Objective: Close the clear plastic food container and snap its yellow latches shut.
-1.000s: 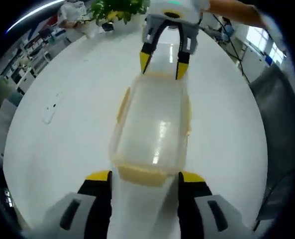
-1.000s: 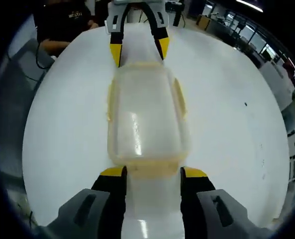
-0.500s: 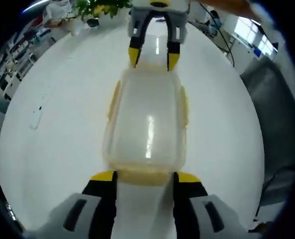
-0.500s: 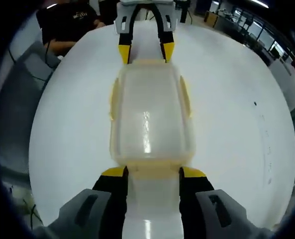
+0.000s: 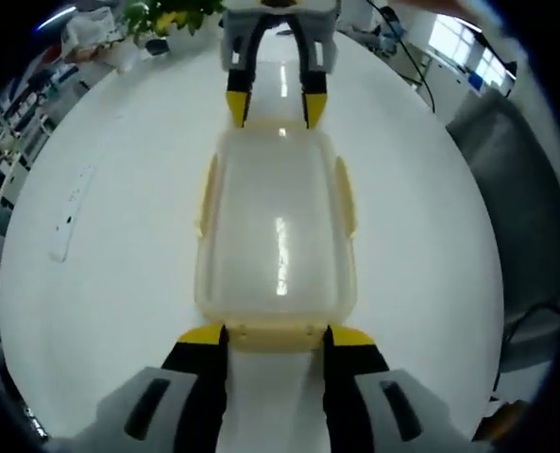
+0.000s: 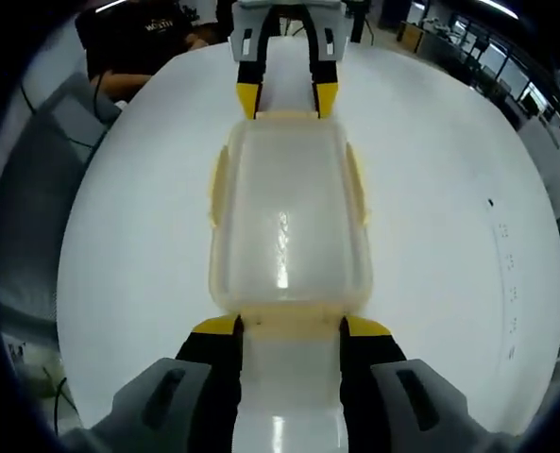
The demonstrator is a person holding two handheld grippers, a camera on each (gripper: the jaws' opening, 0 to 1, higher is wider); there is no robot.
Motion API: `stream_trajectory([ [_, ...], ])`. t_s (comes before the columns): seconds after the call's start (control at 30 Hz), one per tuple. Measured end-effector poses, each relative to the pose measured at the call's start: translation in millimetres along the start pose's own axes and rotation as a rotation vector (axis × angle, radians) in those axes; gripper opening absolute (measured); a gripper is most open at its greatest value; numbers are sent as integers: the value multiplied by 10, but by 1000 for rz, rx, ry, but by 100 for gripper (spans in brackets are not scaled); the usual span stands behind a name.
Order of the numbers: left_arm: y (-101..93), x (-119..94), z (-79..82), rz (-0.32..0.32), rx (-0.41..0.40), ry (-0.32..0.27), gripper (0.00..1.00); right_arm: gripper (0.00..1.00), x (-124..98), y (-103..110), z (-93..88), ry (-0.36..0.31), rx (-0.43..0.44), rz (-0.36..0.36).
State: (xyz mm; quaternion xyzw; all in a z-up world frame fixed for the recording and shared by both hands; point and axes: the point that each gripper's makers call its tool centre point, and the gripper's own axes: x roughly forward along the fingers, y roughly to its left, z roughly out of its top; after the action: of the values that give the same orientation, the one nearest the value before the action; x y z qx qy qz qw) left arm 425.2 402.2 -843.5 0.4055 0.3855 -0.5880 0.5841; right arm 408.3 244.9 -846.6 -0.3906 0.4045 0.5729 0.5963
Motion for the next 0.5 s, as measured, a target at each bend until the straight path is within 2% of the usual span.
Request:
stream_trajectory([
  [0.13, -2, 1, -1, 0, 1, 11, 35, 38, 7, -2, 6, 36, -21, 4],
  [0.23, 1, -3, -6, 2, -6, 0, 35, 38, 9, -31, 8, 37, -2, 5],
  [0.5, 8, 10, 8, 1, -2, -14, 36, 39, 12, -21, 9, 50, -19, 14],
])
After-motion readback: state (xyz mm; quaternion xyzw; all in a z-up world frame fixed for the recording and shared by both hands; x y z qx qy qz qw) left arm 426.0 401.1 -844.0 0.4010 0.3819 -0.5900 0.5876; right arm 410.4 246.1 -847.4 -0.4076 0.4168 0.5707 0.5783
